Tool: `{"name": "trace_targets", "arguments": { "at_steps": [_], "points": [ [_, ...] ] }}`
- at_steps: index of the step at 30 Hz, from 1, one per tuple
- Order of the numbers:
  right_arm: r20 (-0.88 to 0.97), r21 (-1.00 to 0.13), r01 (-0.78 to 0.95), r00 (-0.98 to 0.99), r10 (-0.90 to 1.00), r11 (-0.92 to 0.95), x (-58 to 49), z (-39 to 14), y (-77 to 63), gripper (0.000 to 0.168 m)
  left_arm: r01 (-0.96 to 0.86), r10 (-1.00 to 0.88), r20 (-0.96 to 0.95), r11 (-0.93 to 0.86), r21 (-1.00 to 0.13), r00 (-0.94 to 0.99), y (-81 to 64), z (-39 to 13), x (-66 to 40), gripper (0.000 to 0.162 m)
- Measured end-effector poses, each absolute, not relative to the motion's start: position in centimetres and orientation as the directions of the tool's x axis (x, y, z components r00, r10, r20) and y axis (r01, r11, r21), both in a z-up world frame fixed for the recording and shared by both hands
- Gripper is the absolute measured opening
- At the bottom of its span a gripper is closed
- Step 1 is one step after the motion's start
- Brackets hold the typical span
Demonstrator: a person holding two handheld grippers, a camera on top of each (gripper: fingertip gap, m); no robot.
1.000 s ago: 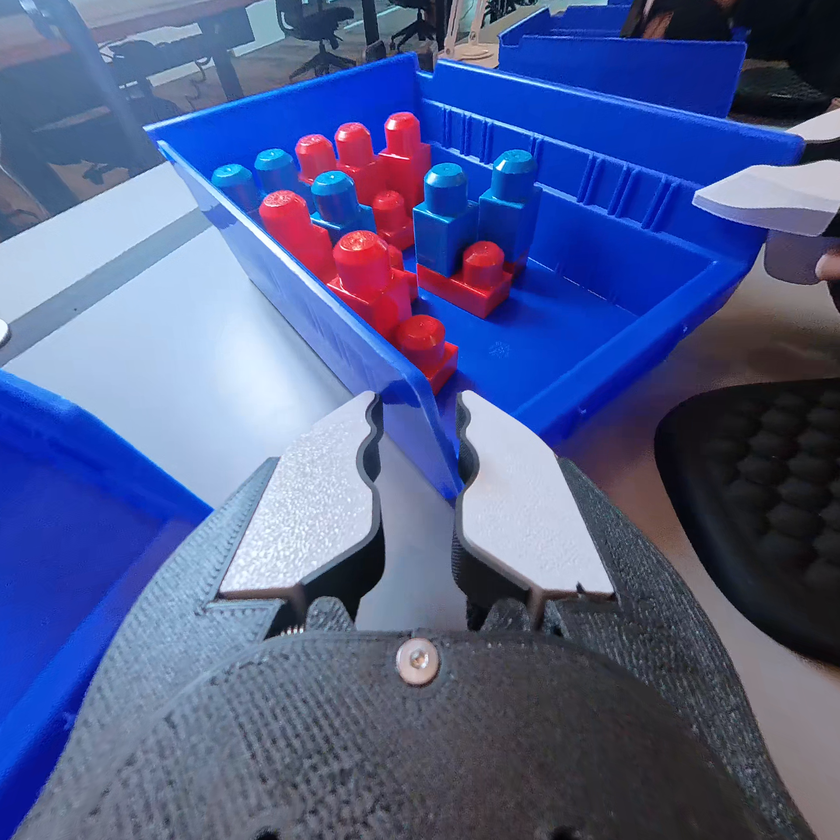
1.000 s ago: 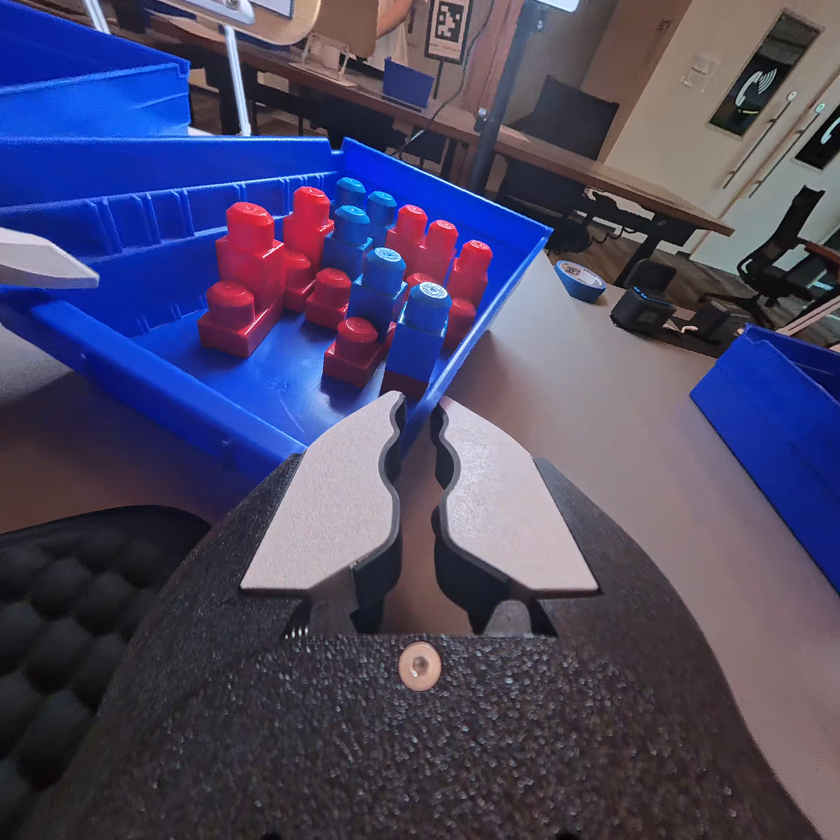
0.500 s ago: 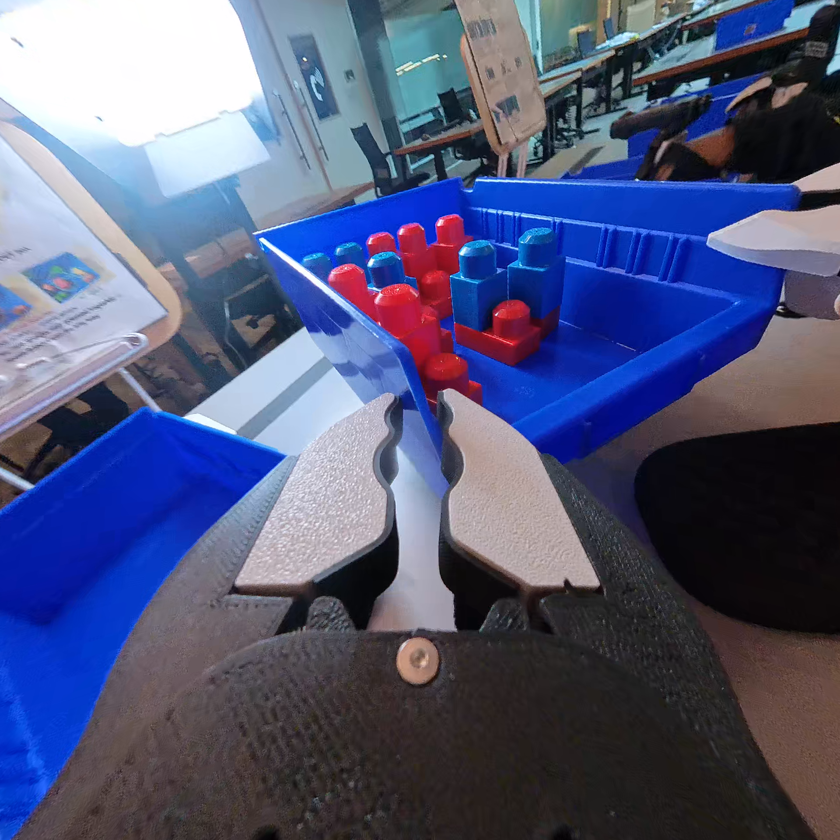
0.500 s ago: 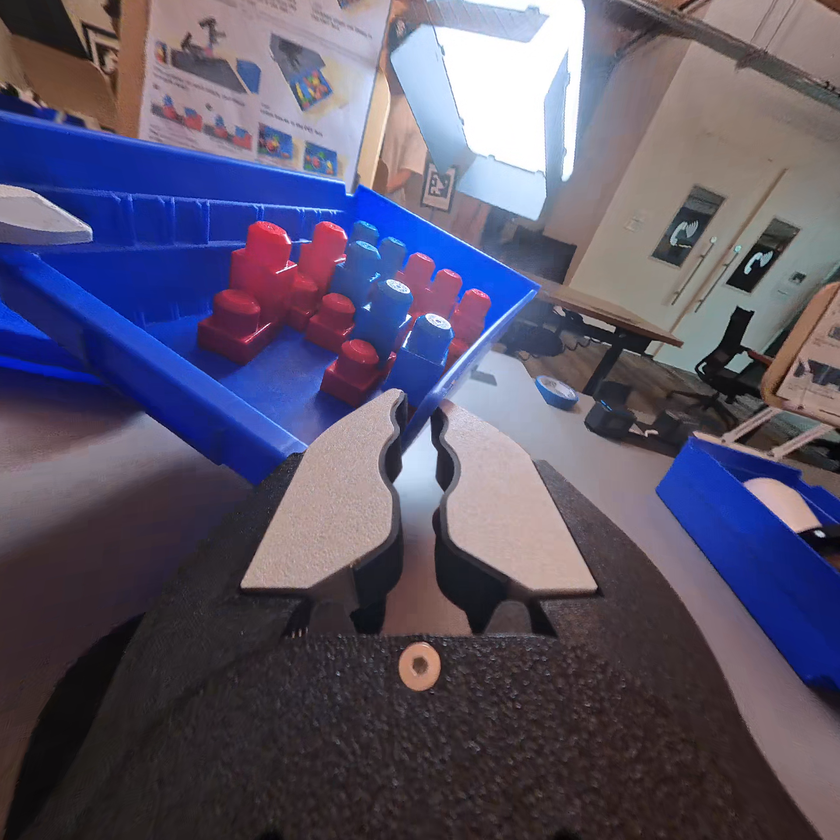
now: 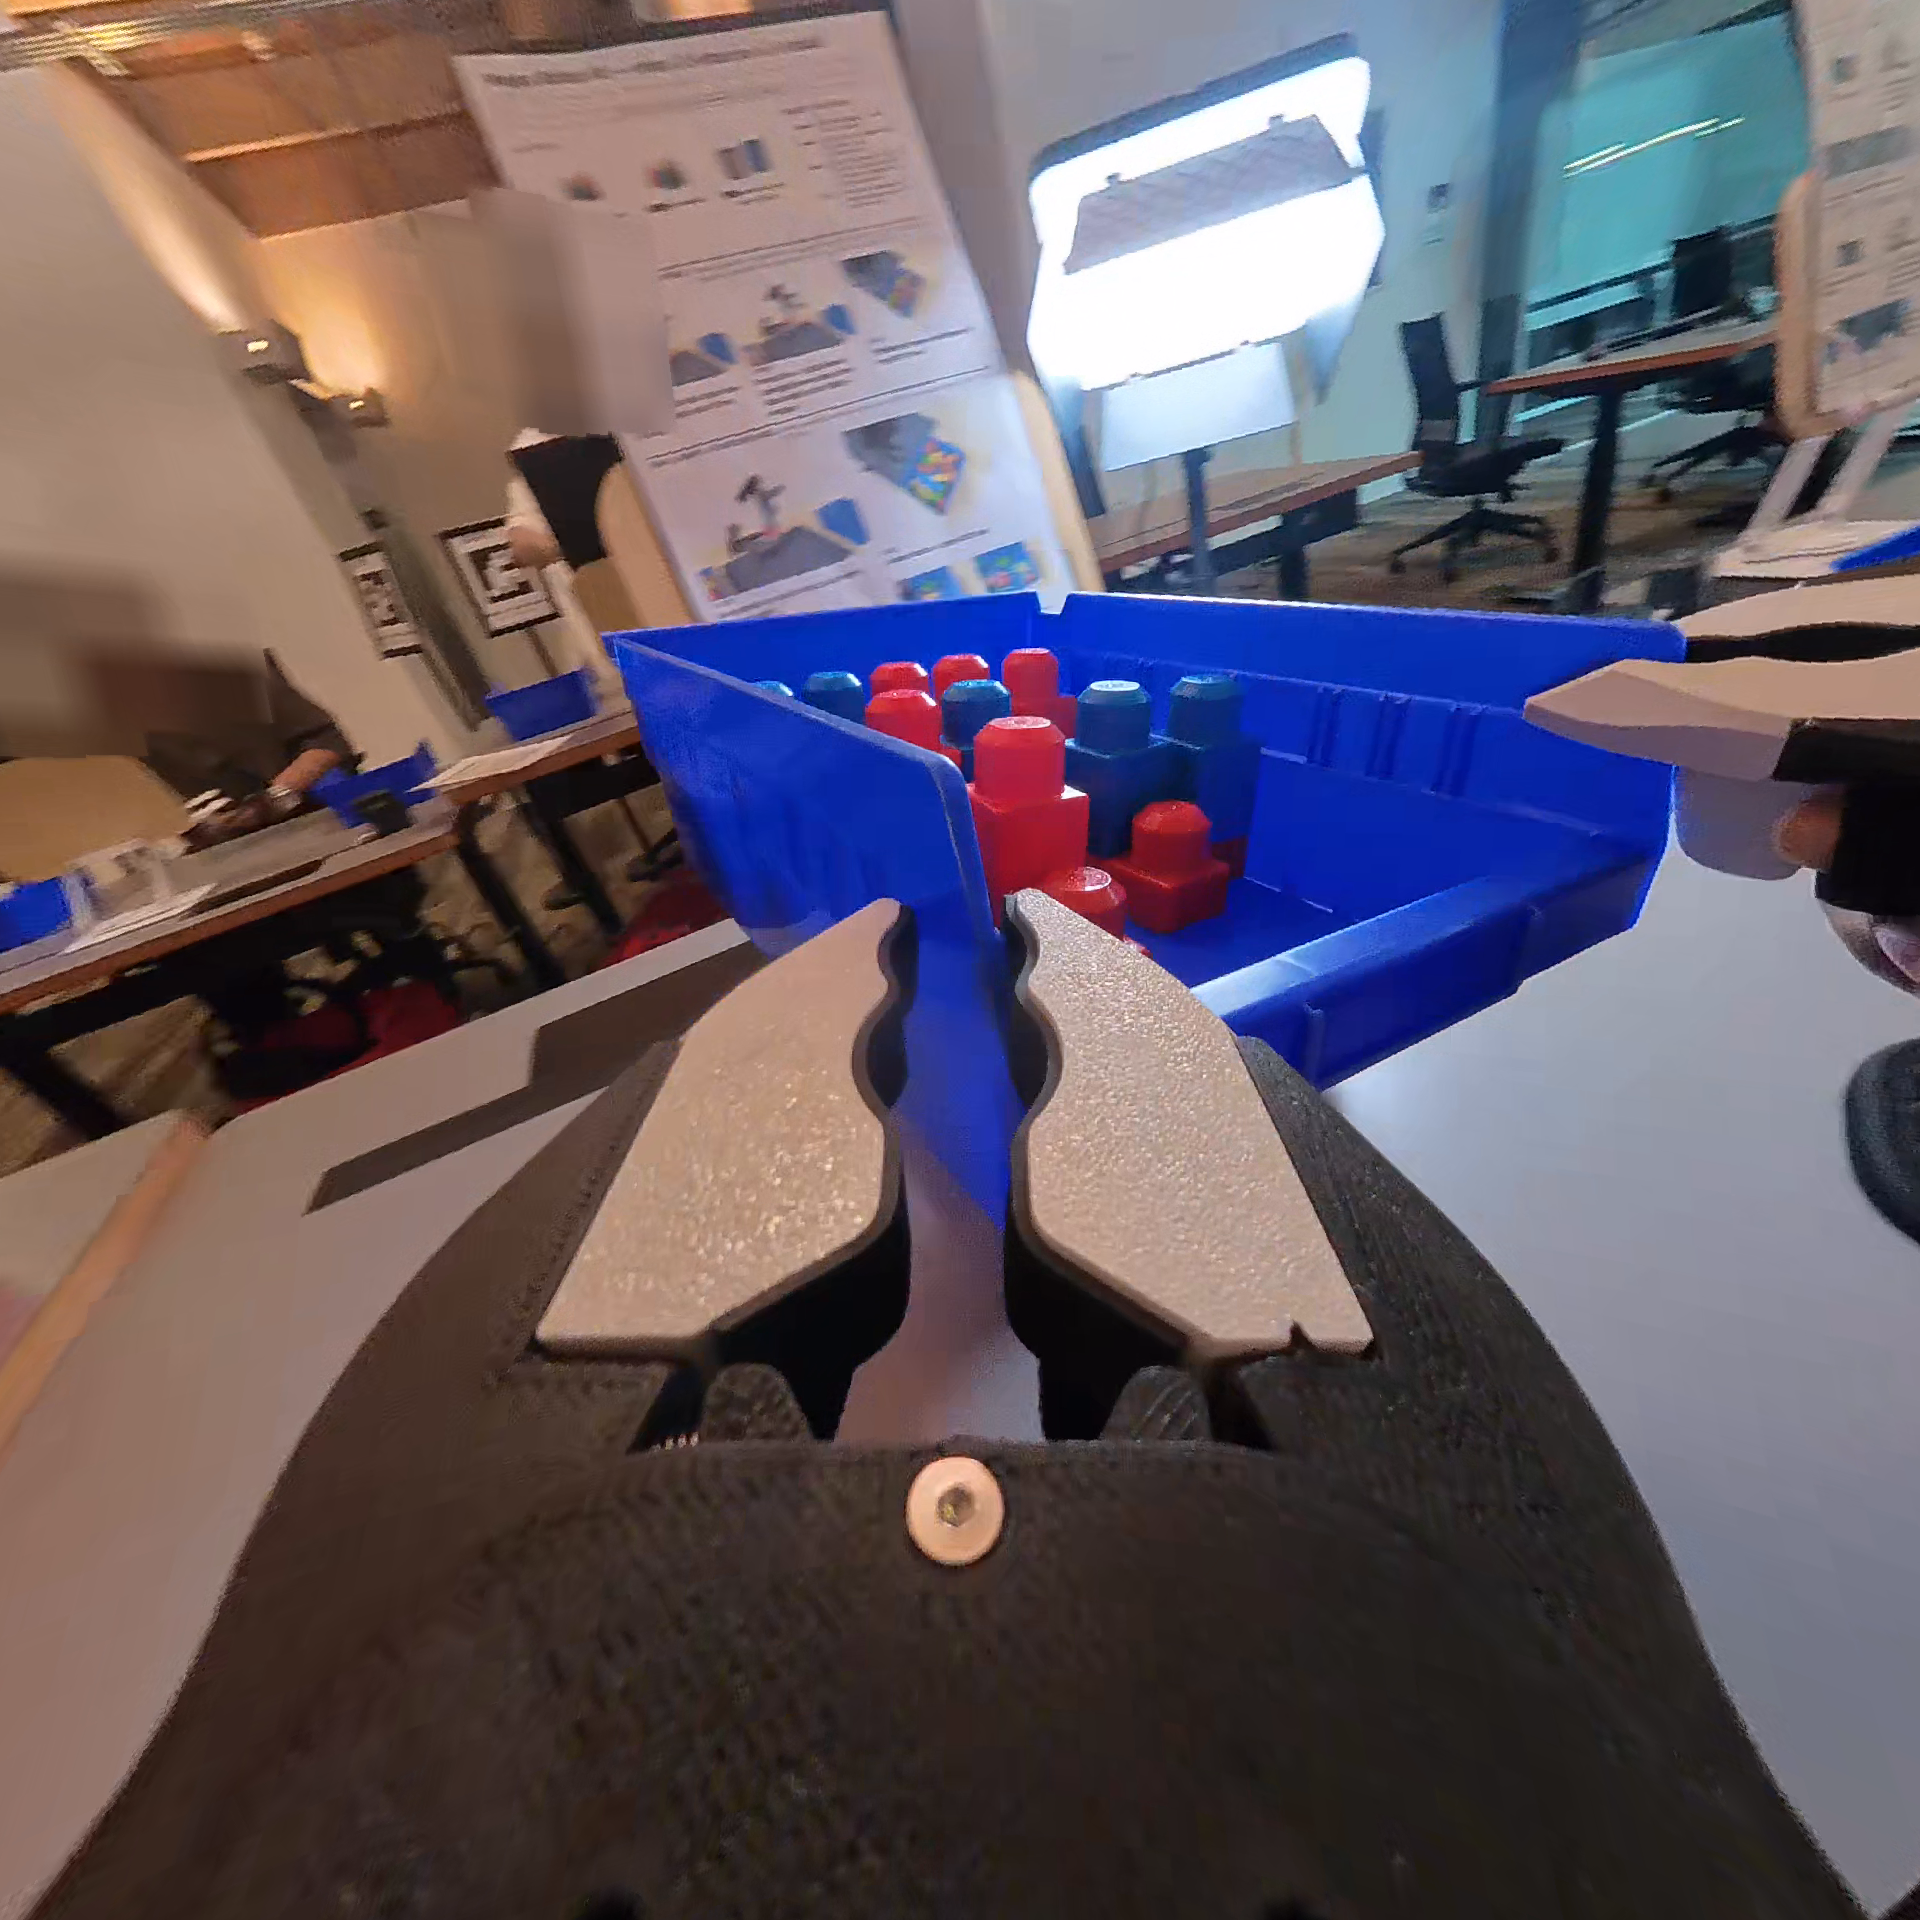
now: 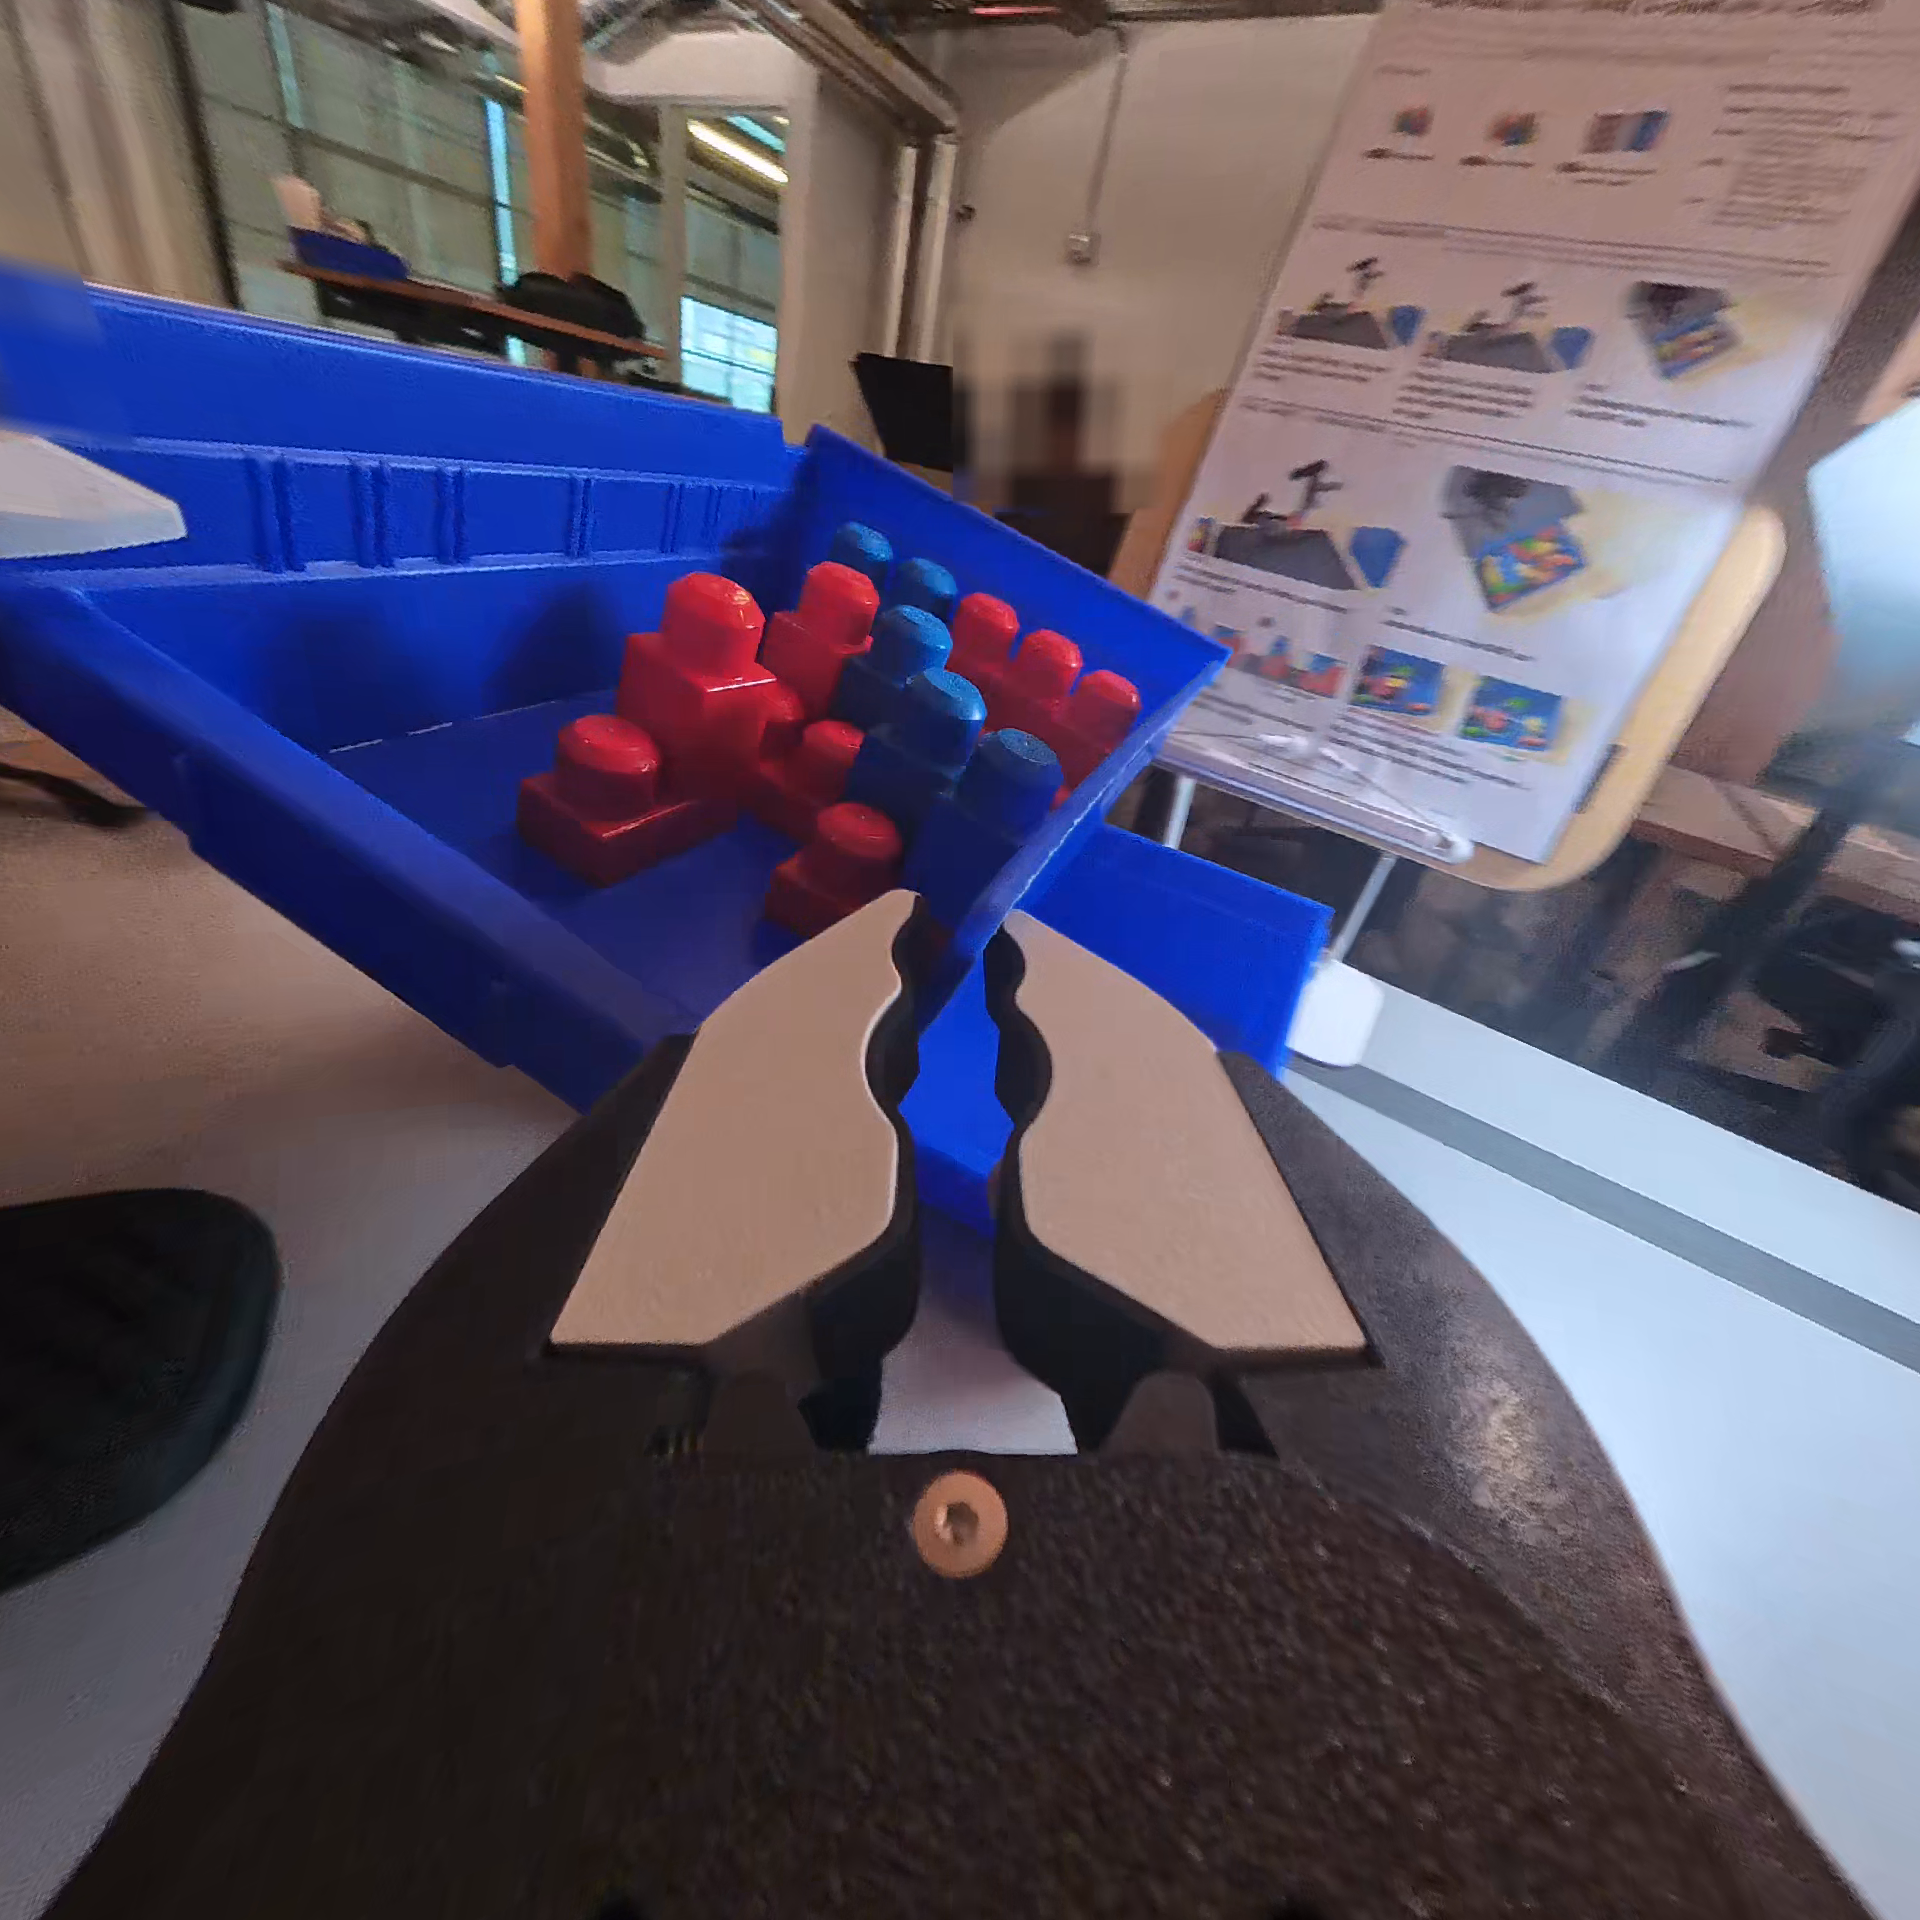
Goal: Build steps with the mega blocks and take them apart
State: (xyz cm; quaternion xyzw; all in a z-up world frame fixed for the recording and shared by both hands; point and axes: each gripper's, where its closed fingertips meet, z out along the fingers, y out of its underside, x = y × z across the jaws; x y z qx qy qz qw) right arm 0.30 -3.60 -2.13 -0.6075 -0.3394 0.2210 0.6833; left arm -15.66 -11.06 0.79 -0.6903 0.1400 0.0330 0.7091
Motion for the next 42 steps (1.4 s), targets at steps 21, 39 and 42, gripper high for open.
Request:
{"name": "trace_targets", "arguments": {
  "at_steps": [21, 39, 42],
  "points": [
    [0.093, -0.985, 0.170, 0.303, 0.948, 0.043, -21.9, -11.3, -3.8, 0.010, -0.115, 0.191, -0.147, -0.167, -0.979, 0.970, -16.2, -6.8, -34.6, 0.015],
    [0.155, -0.973, 0.210, 0.263, 0.952, 0.100, -24.5, -13.5, -3.9, 0.018, -0.158, 0.347, -0.191, -0.121, -0.980, 0.918, -16.2, -9.6, -38.0, 0.010],
    [0.151, -0.974, 0.204, 0.256, 0.955, 0.099, -24.1, -13.3, -4.3, 0.021, -0.142, 0.372, -0.166, -0.092, -0.986, 0.913, -16.0, -10.2, -38.4, 0.007]
  ]
}}
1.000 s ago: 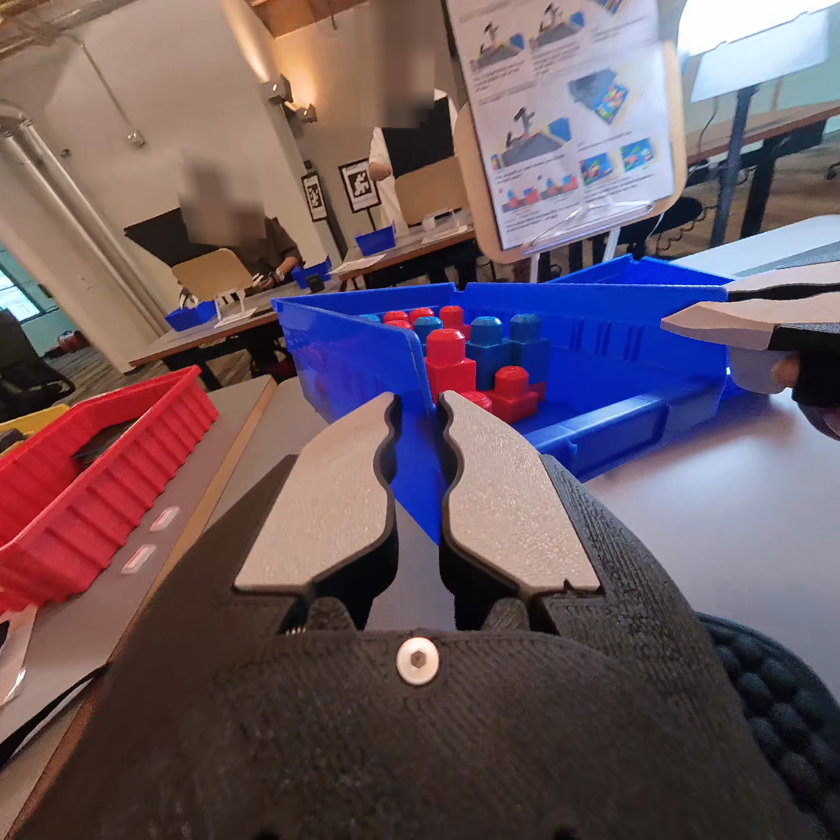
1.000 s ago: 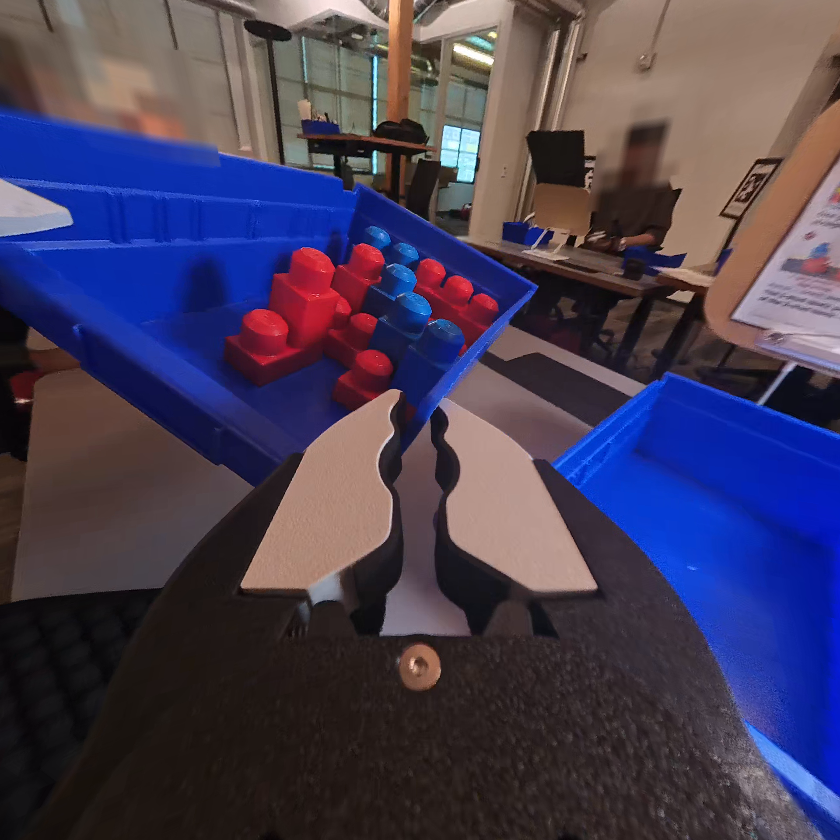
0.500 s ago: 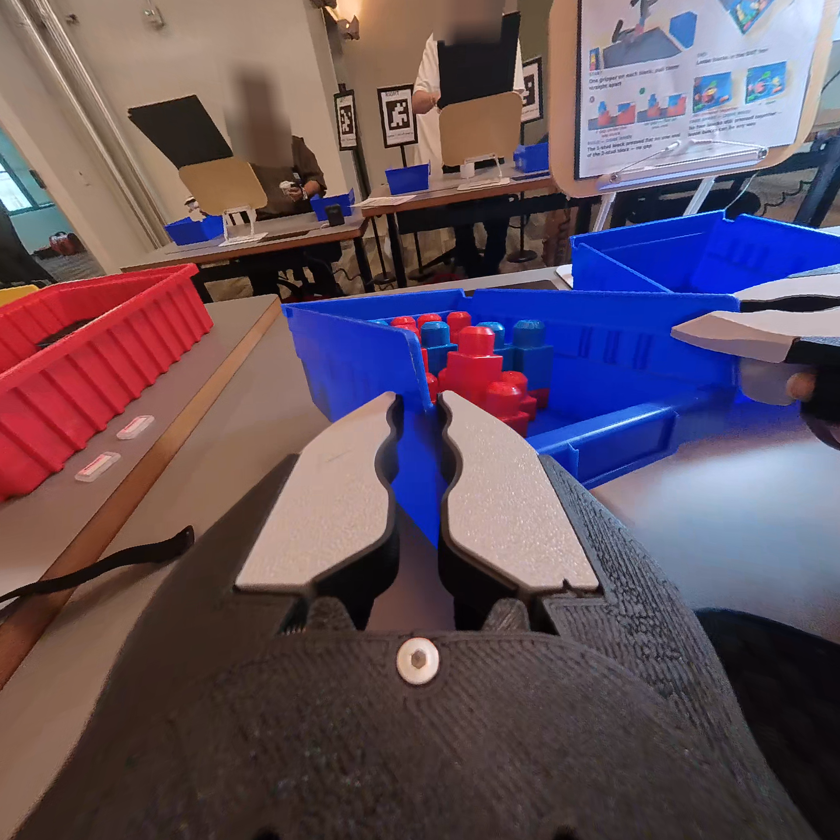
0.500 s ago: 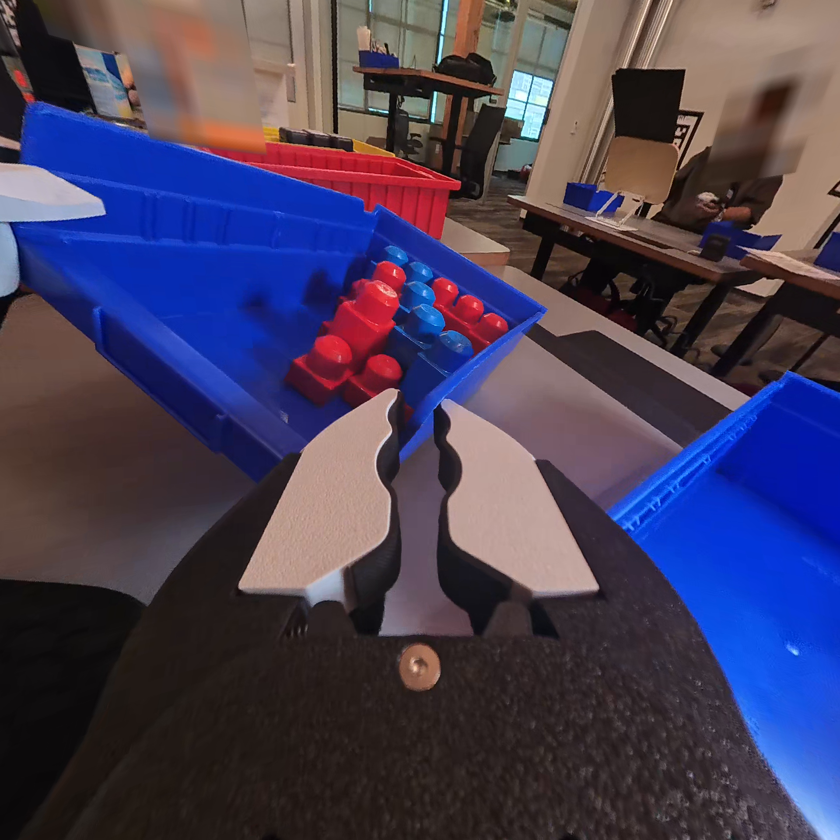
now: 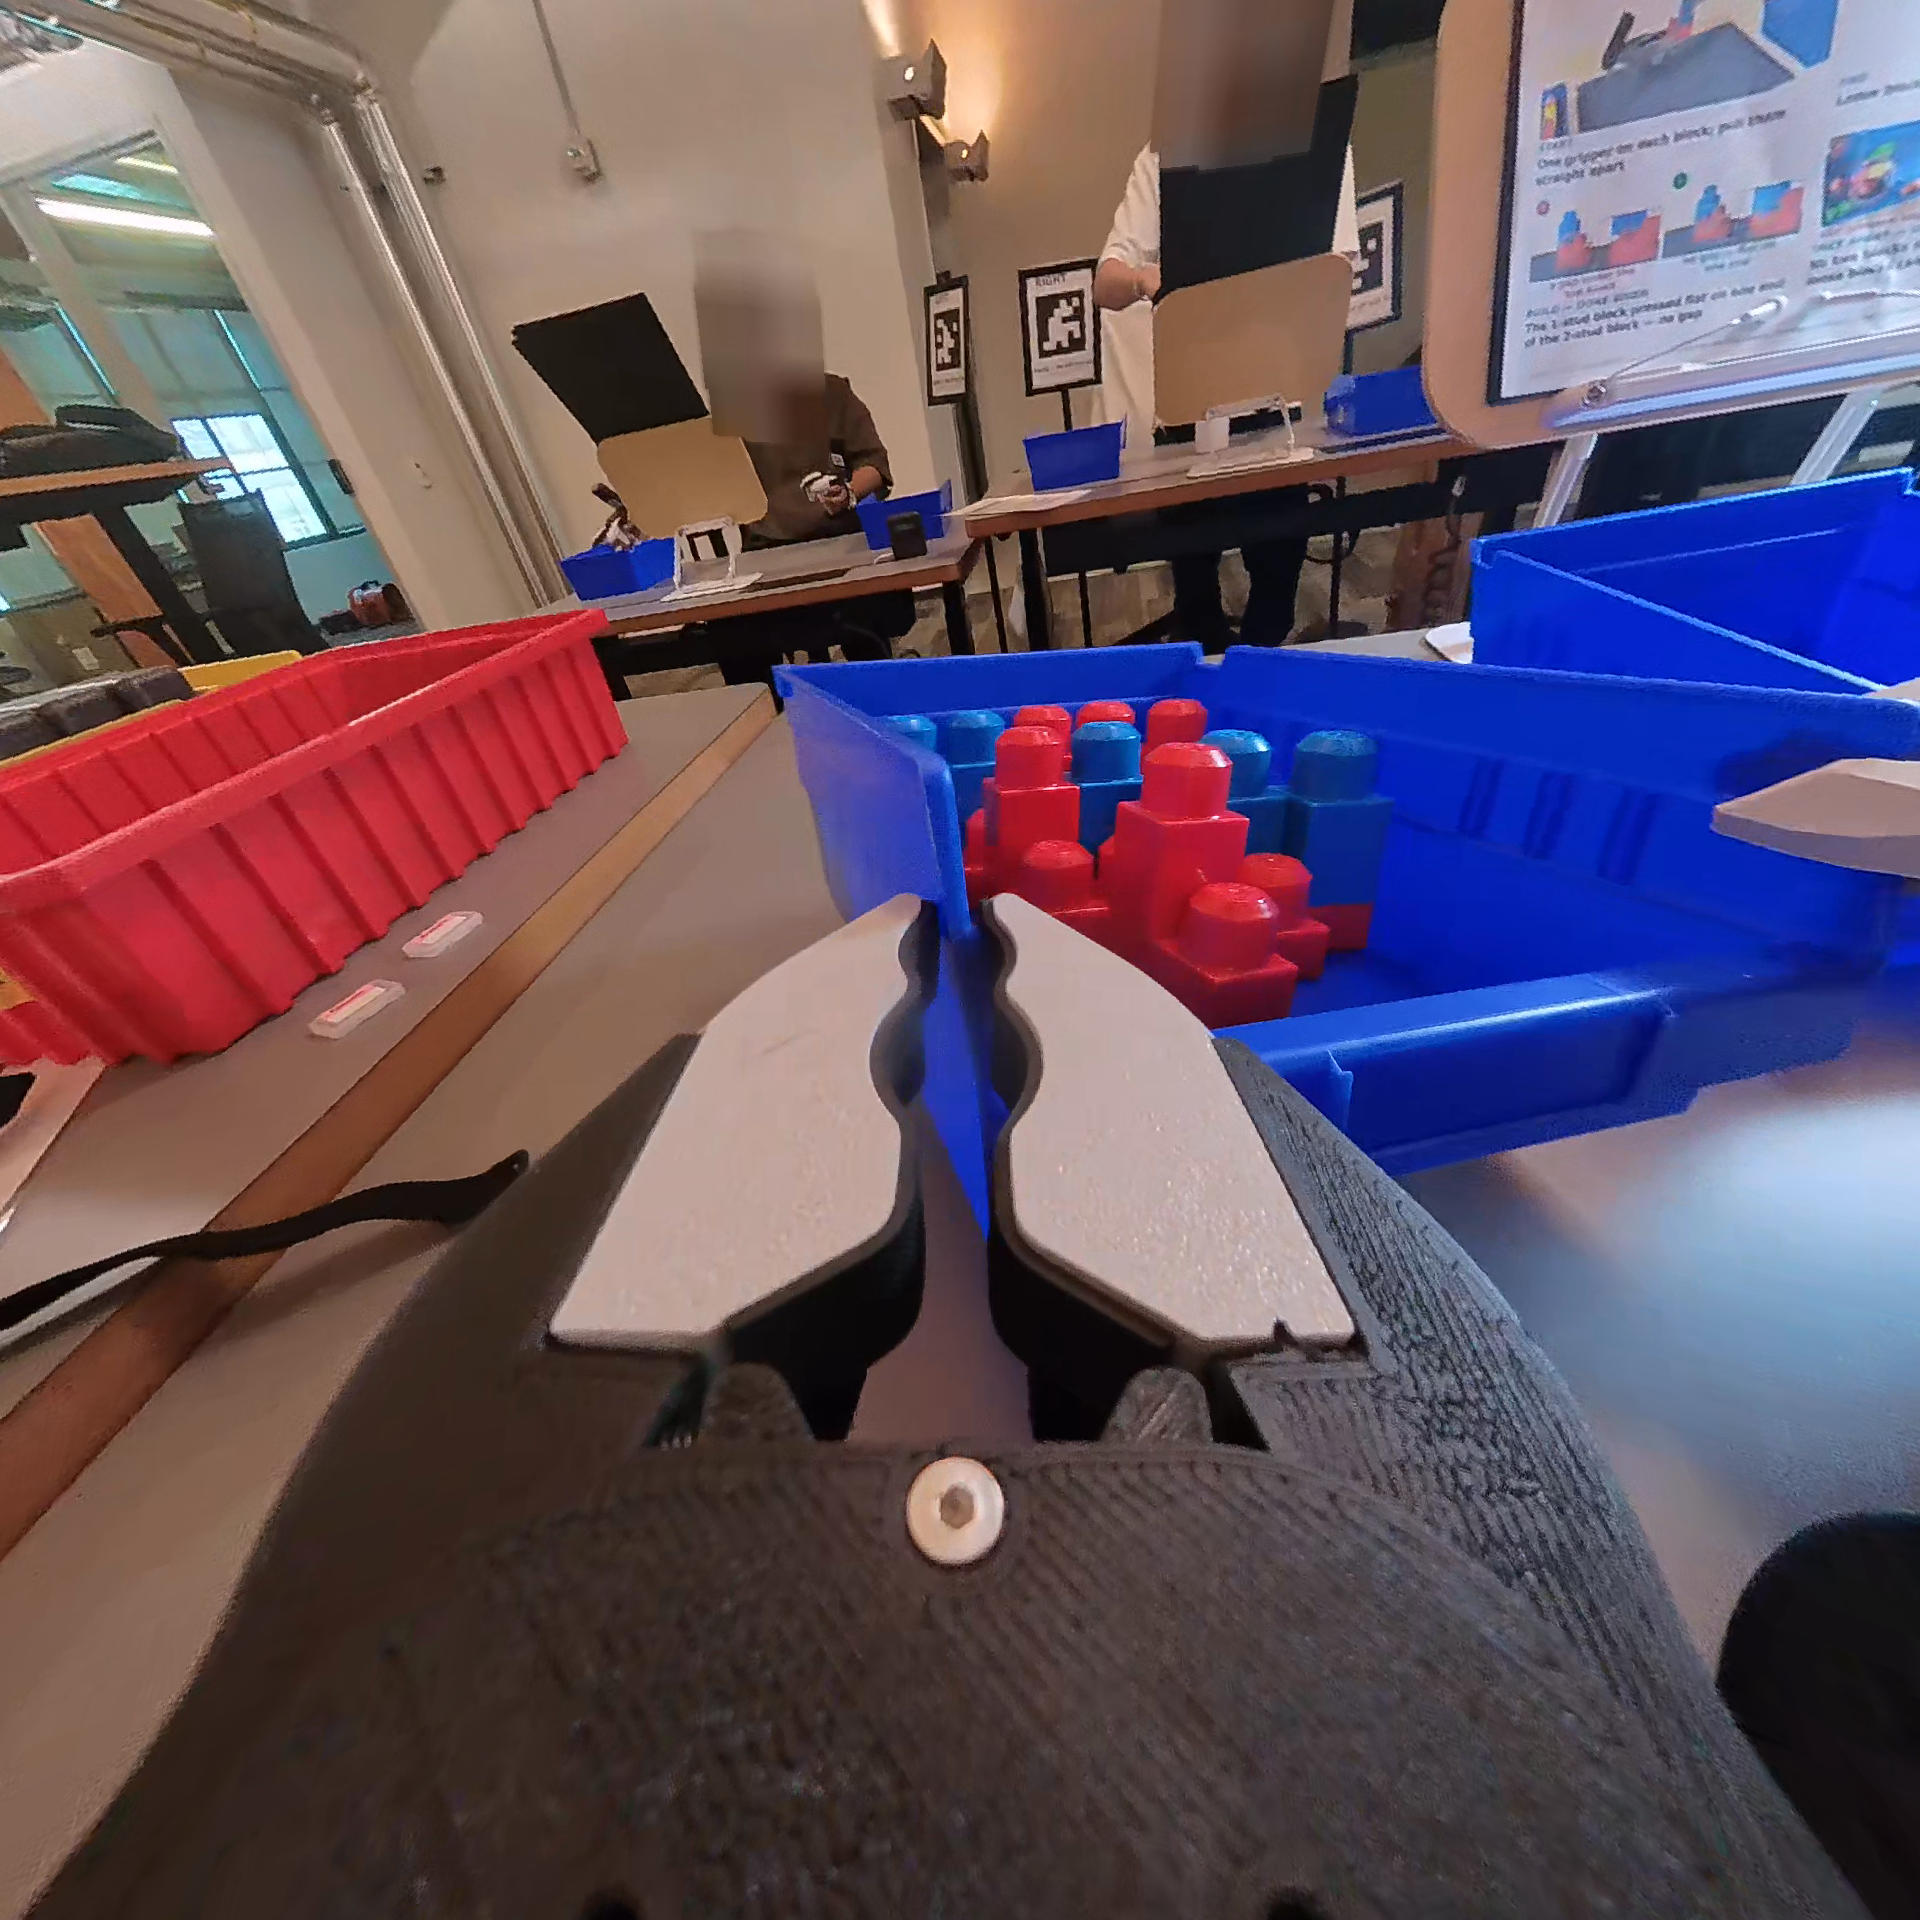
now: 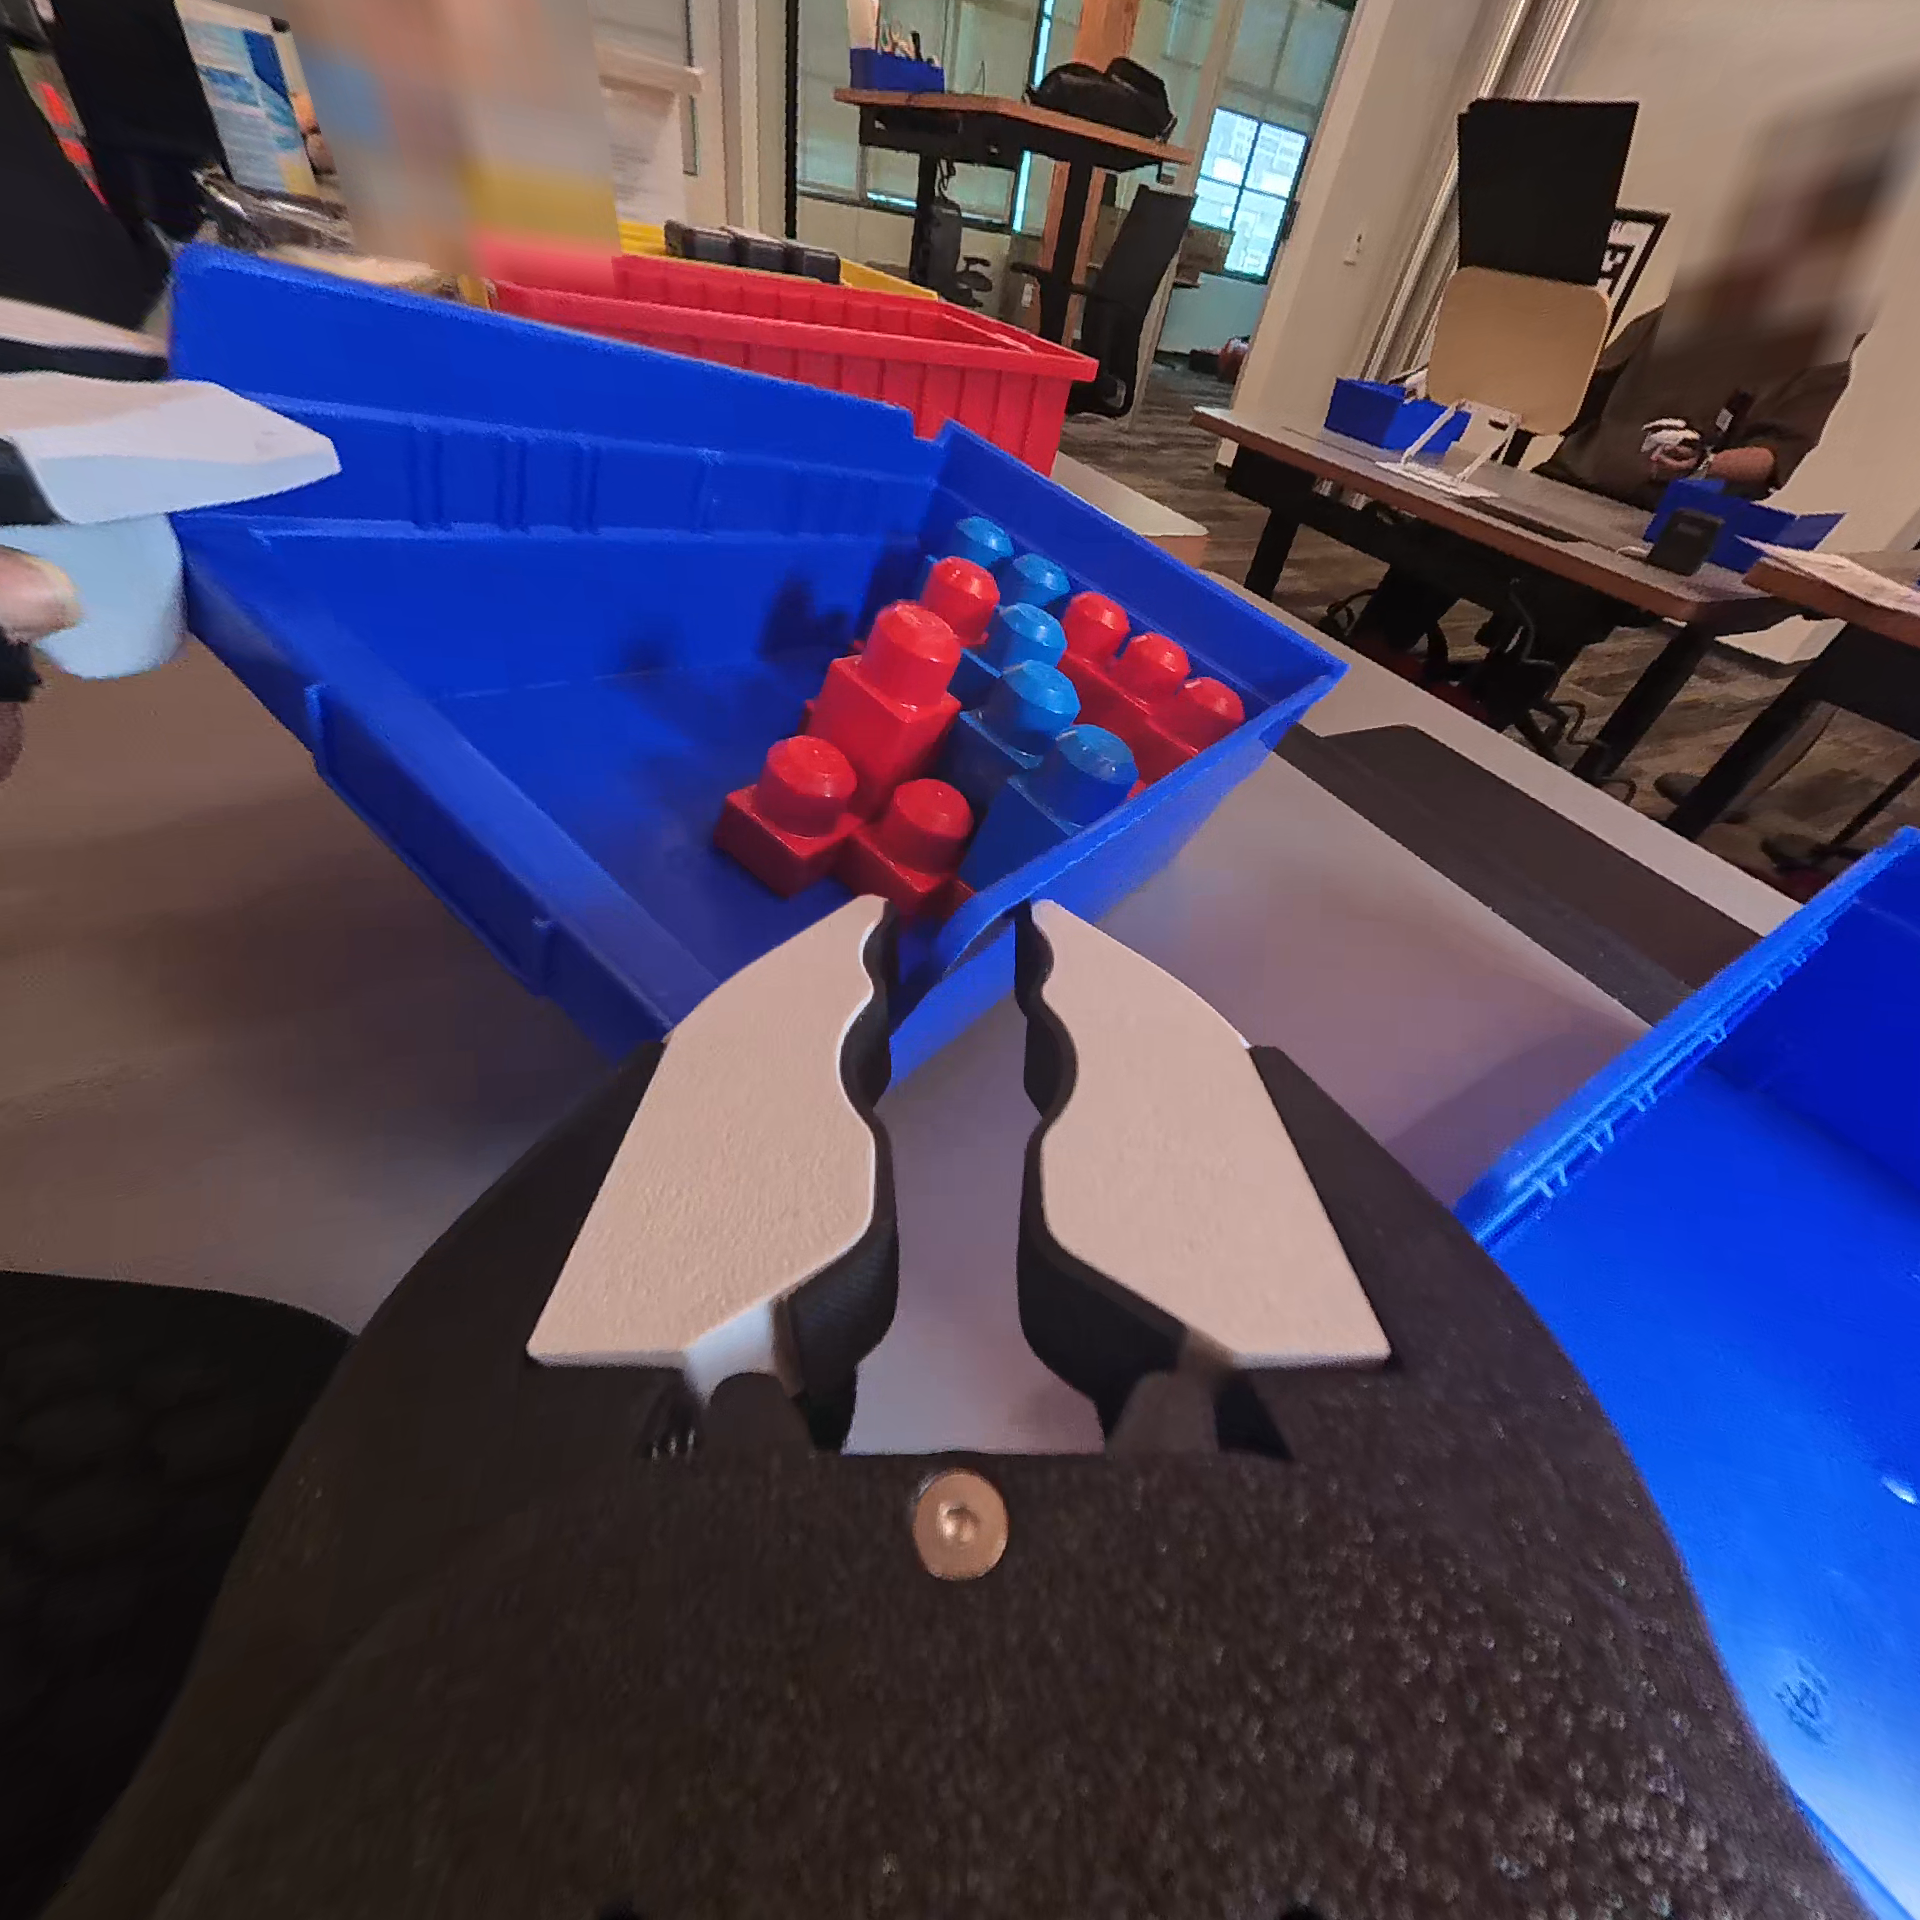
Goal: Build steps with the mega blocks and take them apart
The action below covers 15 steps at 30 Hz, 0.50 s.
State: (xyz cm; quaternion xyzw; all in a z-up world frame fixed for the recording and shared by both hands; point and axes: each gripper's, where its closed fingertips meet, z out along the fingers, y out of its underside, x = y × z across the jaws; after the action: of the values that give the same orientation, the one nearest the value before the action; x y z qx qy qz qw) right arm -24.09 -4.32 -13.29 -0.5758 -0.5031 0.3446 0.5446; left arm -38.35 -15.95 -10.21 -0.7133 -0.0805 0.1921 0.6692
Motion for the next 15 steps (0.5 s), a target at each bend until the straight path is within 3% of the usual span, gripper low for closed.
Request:
{"name": "trace_targets", "arguments": {
  "at_steps": [11, 15],
  "points": [
    [0.158, -0.975, 0.190, 0.234, 0.959, 0.114, -25.5, -13.6, -6.2, 0.022, -0.163, 0.393, -0.169, -0.050, -0.985, 0.904, -17.6, -9.3, -39.6, 0.006],
    [0.179, -0.963, 0.243, 0.251, 0.951, 0.117, -25.7, -14.2, -6.0, 0.023, -0.109, 0.411, -0.118, -0.045, -0.993, 0.904, -17.2, -11.3, -40.5, 0.005]
  ]
}}
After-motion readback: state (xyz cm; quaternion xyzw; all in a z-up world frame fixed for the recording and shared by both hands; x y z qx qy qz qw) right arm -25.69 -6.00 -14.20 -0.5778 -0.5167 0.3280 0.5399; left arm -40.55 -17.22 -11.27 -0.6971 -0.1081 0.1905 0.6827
